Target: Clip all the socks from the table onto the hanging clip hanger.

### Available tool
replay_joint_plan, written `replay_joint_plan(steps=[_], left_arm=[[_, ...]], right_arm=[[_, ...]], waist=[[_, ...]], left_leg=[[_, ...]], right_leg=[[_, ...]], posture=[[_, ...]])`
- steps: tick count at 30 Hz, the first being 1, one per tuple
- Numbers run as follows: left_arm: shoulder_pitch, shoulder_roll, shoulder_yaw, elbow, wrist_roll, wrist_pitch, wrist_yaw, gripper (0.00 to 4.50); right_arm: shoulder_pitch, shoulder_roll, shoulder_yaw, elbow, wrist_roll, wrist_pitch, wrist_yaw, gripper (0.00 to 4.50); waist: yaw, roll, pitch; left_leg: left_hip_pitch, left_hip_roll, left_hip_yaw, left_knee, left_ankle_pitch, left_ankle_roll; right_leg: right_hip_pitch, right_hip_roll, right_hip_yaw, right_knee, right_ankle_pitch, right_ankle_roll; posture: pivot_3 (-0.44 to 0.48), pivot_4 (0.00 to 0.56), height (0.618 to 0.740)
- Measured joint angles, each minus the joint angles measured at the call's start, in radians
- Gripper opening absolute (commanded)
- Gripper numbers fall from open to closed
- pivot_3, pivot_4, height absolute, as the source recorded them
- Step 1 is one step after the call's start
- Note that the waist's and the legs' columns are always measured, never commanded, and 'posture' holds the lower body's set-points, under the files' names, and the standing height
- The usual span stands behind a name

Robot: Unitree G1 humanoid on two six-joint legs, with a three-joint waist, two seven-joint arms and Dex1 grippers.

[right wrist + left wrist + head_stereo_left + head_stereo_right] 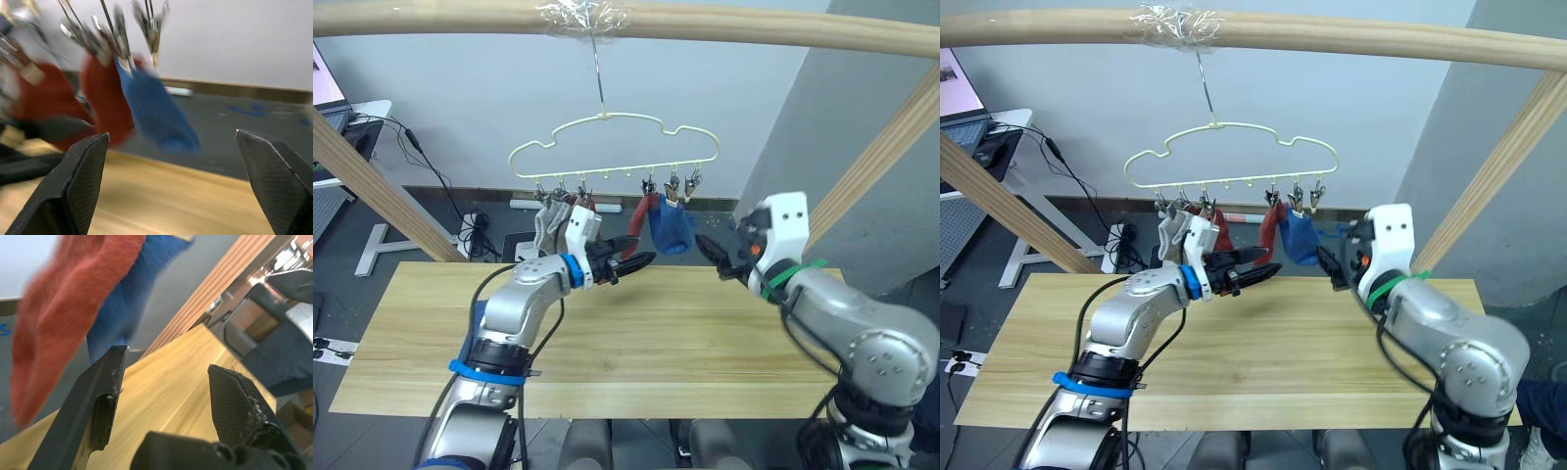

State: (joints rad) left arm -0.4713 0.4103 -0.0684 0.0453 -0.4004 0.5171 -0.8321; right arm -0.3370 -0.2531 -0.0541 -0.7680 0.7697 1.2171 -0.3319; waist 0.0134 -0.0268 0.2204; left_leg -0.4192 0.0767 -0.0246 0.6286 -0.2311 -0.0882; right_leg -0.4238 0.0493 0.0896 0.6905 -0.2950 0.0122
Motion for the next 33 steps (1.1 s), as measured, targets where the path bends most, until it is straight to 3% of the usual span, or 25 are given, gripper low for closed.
replay_joint_plan(steps=[2,7,11,33], left_arm=[[0.007,0.015,0.020,-0.031,-0.023,0.000,-0.018,3.02],[0.007,0.045,0.081,-0.114,-0.087,0.001,-0.056,3.02],[0.005,0.062,0.106,-0.156,-0.120,-0.001,-0.082,3.02],[-0.027,0.065,0.116,-0.247,-0.195,0.021,-0.046,3.02]], right_arm=[[0.017,0.015,0.081,0.002,-0.094,-0.093,0.001,3.02],[0.004,0.015,0.185,0.054,-0.301,-0.283,0.022,3.02],[-0.010,0.045,0.206,0.109,-0.402,-0.376,0.038,1.82],[-0.189,0.236,0.194,0.470,-0.626,-0.565,0.131,1.82]], waist=[[0.000,0.000,0.000],[0.003,-0.001,0.000],[0.005,-0.001,-0.001],[0.012,-0.001,-0.001]], left_leg=[[0.000,0.000,0.000,0.001,0.000,0.000],[0.000,0.000,0.000,0.002,0.000,0.000],[0.000,0.000,0.000,0.001,0.000,0.000],[0.002,0.000,0.000,0.003,0.000,0.000]], right_leg=[[0.000,0.000,0.000,0.001,0.000,0.000],[0.001,0.000,0.000,0.001,0.000,0.001],[0.001,0.000,0.000,0.001,0.001,0.000],[0.001,0.000,0.000,0.006,0.004,-0.005]], posture=[[0.126,0.187,0.740],[0.135,0.175,0.740],[0.135,0.175,0.740],[0.193,0.192,0.740]])
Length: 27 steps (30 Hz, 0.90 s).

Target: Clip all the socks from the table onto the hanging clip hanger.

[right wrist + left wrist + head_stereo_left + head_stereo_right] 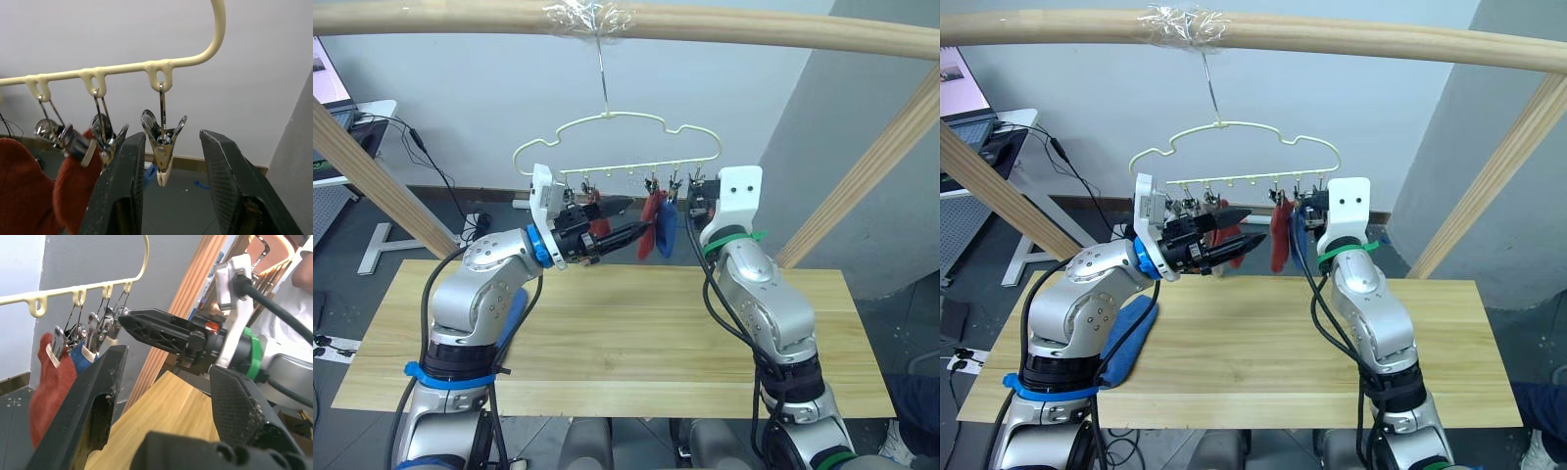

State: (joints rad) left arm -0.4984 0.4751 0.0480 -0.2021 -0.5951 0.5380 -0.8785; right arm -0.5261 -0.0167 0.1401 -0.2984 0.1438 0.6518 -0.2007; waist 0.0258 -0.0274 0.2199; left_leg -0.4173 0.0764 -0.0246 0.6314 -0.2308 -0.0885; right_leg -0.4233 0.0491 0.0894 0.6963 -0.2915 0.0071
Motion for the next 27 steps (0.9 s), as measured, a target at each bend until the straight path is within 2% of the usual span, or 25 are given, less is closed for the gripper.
replay_joint_plan(steps=[27], left_arm=[[0.013,0.001,0.000,-0.037,-0.032,0.003,0.036,3.02]], right_arm=[[-0.081,0.107,-0.019,0.145,-0.058,-0.069,0.070,1.82]], waist=[[0.001,0.000,0.000]], left_leg=[[0.000,0.000,0.000,0.000,0.000,0.000]], right_leg=[[0.000,0.000,0.000,0.001,0.000,0.000]], posture=[[0.211,0.200,0.740]])
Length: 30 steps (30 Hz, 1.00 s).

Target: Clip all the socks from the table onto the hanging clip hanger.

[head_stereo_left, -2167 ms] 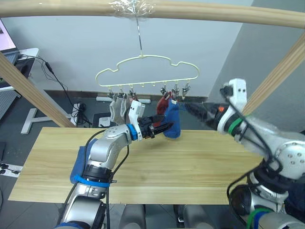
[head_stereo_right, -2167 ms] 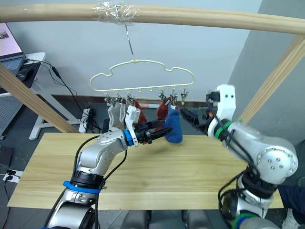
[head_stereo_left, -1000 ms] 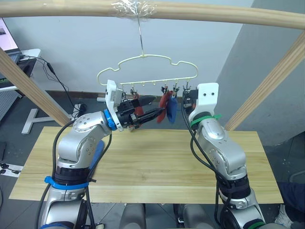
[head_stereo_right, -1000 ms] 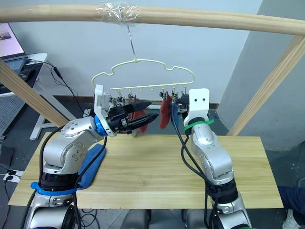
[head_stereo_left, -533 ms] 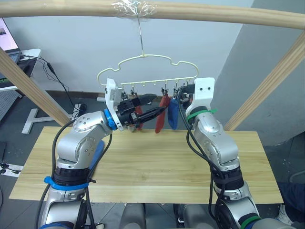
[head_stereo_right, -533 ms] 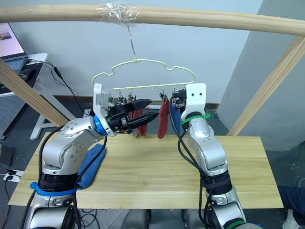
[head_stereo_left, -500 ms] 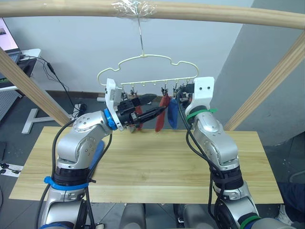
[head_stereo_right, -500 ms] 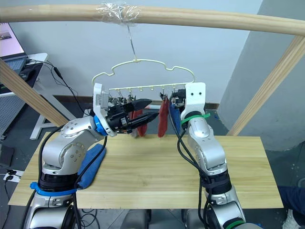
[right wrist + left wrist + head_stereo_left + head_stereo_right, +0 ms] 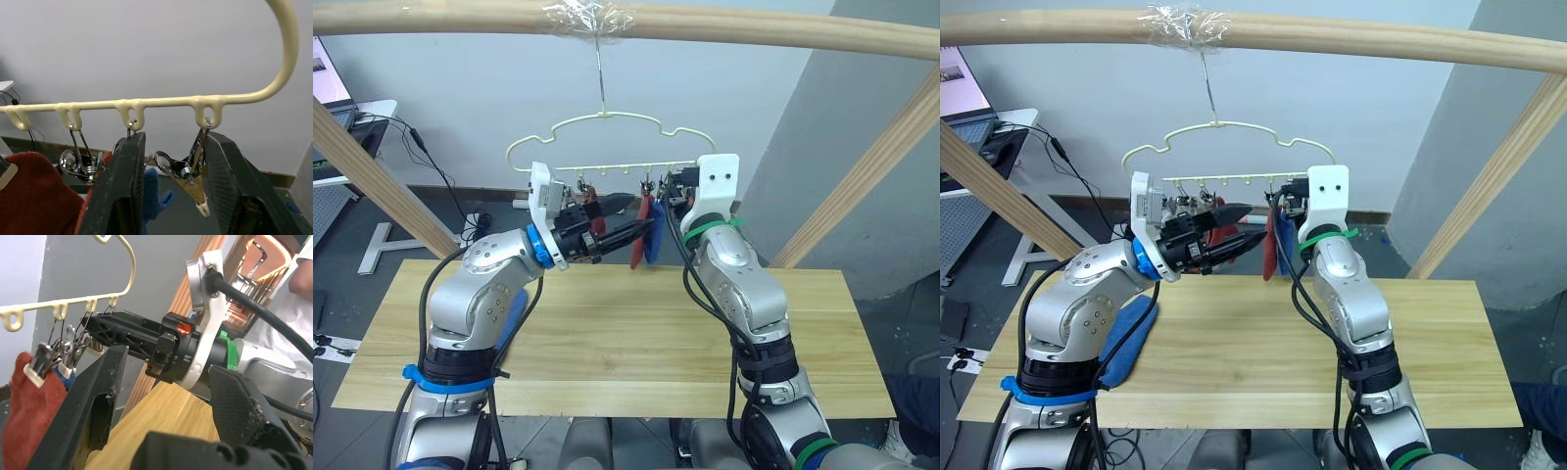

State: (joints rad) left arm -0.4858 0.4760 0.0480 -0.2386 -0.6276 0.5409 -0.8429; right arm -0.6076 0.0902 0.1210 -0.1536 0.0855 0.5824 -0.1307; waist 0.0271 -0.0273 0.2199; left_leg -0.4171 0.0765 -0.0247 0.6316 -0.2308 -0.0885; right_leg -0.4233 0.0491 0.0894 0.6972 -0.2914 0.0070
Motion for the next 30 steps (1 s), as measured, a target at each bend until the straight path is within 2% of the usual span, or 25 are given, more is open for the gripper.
replay_joint_plan(steps=[30], left_arm=[[-0.005,-0.010,-0.001,-0.027,0.000,0.023,0.026,3.02]], right_arm=[[0.030,-0.023,-0.014,0.005,-0.073,-0.015,0.018,1.82]], waist=[[0.002,0.000,0.000]], left_leg=[[0.000,0.000,0.000,0.000,0.000,0.000]], right_leg=[[0.000,0.000,0.000,0.000,0.000,0.000]], posture=[[0.206,0.204,0.740]])
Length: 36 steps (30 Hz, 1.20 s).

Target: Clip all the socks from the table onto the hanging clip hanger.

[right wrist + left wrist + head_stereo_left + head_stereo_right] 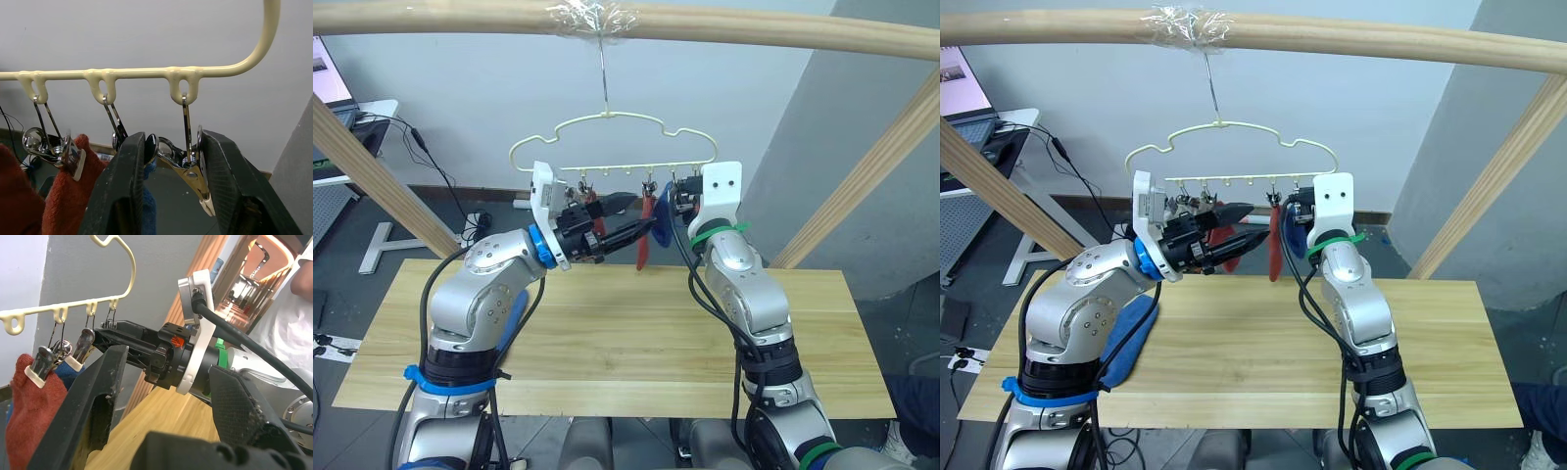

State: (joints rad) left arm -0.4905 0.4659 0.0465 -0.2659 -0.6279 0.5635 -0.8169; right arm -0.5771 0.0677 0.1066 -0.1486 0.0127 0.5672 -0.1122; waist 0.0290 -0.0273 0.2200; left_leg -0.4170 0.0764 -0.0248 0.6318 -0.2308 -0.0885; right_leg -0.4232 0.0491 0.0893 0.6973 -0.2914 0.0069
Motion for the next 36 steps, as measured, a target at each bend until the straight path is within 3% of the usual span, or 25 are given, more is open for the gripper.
replay_joint_plan(steps=[10,23,36], left_arm=[[0.000,-0.003,0.000,0.000,0.000,0.000,0.001,3.02],[0.000,-0.011,0.000,0.000,0.000,-0.002,-0.001,3.02],[0.004,-0.024,-0.001,-0.002,0.000,-0.003,0.001,3.02]], right_arm=[[0.022,0.006,-0.026,-0.035,0.002,-0.092,0.005,1.82],[0.144,-0.008,0.034,-0.142,-0.030,-0.043,0.034,1.82],[0.037,0.012,-0.001,-0.037,-0.041,0.005,0.014,1.82]], waist=[[0.000,0.000,0.000],[0.000,0.000,0.000],[0.001,0.000,0.000]], left_leg=[[0.000,0.000,0.000,0.000,0.000,0.000],[0.000,0.000,0.000,0.000,0.000,0.000],[0.000,0.000,0.000,0.000,0.000,0.000]], right_leg=[[0.000,0.000,0.000,0.000,0.000,0.000],[0.000,0.000,0.000,0.001,0.000,0.000],[0.000,0.000,0.000,0.000,0.000,0.000]], posture=[[0.204,0.200,0.740],[0.204,0.200,0.740],[0.208,0.196,0.740]])
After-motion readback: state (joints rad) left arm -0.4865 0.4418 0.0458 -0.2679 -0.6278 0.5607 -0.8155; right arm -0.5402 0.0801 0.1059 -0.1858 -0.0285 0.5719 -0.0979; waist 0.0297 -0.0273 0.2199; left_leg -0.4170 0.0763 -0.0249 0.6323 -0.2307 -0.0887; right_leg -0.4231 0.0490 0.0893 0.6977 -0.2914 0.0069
